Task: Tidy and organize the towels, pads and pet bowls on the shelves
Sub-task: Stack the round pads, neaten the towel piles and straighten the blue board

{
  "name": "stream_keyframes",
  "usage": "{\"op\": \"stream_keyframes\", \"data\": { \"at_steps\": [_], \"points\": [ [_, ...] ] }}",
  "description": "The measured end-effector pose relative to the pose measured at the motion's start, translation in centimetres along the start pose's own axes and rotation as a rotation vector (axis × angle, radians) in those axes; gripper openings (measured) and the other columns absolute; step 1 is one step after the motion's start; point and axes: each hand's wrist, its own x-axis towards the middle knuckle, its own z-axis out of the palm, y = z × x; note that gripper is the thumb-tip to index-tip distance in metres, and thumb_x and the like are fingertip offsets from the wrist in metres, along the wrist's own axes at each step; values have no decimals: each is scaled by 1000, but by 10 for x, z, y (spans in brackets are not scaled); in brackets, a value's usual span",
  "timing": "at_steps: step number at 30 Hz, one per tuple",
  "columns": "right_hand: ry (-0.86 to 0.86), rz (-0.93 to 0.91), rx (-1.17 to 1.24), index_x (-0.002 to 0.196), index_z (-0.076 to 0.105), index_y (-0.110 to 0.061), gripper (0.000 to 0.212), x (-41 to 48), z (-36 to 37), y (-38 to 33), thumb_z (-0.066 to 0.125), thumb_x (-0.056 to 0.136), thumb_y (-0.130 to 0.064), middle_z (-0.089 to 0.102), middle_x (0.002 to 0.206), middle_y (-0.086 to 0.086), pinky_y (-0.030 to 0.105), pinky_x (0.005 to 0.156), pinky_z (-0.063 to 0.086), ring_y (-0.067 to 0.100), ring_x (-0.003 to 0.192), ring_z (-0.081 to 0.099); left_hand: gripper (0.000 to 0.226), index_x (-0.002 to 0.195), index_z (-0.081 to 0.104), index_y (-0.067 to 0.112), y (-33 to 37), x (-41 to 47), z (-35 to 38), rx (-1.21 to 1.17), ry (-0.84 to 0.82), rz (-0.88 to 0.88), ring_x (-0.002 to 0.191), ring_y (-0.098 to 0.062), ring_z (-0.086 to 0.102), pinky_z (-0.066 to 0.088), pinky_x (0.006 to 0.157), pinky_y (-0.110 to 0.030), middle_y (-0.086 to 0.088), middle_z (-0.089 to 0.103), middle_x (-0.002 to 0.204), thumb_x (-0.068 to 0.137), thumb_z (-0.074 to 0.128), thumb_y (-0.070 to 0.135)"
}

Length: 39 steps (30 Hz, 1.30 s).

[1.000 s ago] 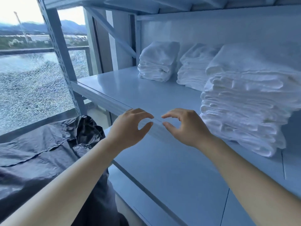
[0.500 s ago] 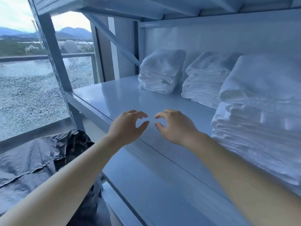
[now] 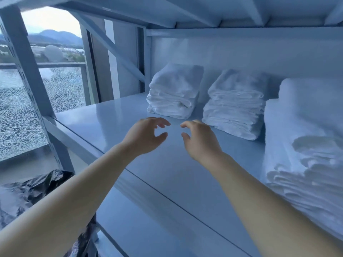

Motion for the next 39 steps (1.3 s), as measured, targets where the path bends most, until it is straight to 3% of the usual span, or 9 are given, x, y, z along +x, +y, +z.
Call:
{"op": "stream_keyframes", "data": {
  "at_steps": [3, 8, 12, 17, 20, 25, 31, 36, 39],
  "points": [
    [40, 28, -46, 127, 50, -18, 34, 21, 14, 2, 51, 93, -19, 49, 129, 0, 26, 77, 38, 21, 112, 49, 28, 113, 59, 35, -23, 22, 2, 46, -2, 33, 102, -7, 54, 47, 83, -29, 14, 60, 113, 85, 58, 33],
    [-21, -31, -93, 128, 51, -17, 38, 55, 45, 8, 56, 90, -17, 44, 133, -3, 29, 95, 37, 20, 121, 41, 30, 109, 61, 32, -64, 63, 4, 211, 114, 4, 114, -15, 45, 41, 73, -29, 10, 50, 124, 80, 63, 38],
    [-20, -66, -206, 129, 50, -17, 41, 86, 55, 15, 57, 89, -17, 38, 141, 1, 32, 101, 34, 22, 128, 35, 31, 111, 60, 30, -90, 92, 4, 260, 127, 53, 115, -15, 44, 40, 68, -29, 7, 49, 125, 80, 64, 35],
    [116, -121, -334, 137, 41, -18, 55, 120, 60, 16, 61, 85, -17, 30, 147, 6, 43, 99, 36, 24, 134, 28, 29, 111, 61, 26, -107, 122, 15, 247, 168, 182, 112, -20, 46, 44, 70, -32, 4, 50, 123, 82, 63, 30],
    [120, -76, -452, 141, 33, -22, 61, 133, 61, 21, 60, 87, -24, 18, 152, 3, 44, 101, 32, 22, 138, 18, 28, 110, 62, 25, -115, 135, 19, 264, 191, 198, 109, -22, 49, 43, 73, -32, 2, 51, 121, 83, 62, 31],
    [127, -6, -514, 139, 31, -22, 70, 143, 66, 39, 69, 81, -26, 11, 152, 3, 52, 97, 37, 26, 138, 14, 29, 108, 62, 21, -132, 143, 27, 334, 170, 287, 105, -26, 52, 40, 67, -33, -2, 51, 118, 80, 66, 28],
    [147, 48, -525, 143, 23, -25, 78, 147, 82, 51, 69, 80, -21, -6, 151, 2, 54, 100, 36, 28, 141, 4, 30, 111, 52, 20, -151, 159, 24, 360, 140, 189, 101, -25, 50, 34, 61, -31, -3, 45, 116, 84, 62, 31],
    [187, -10, -477, 142, 30, -21, 77, 154, 95, 55, 71, 77, -13, -5, 146, -3, 52, 98, 39, 33, 140, 11, 29, 112, 49, 20, -159, 169, 28, 460, 29, 232, 98, -24, 53, 34, 60, -32, -2, 47, 114, 89, 55, 36],
    [245, -45, -476, 138, 37, -18, 77, 157, 100, 57, 74, 71, -6, 1, 146, -2, 53, 94, 43, 38, 137, 20, 25, 104, 50, 17, -158, 176, 32, 445, 63, 229, 95, -25, 53, 36, 60, -32, -3, 52, 107, 88, 56, 36]
  ]
}}
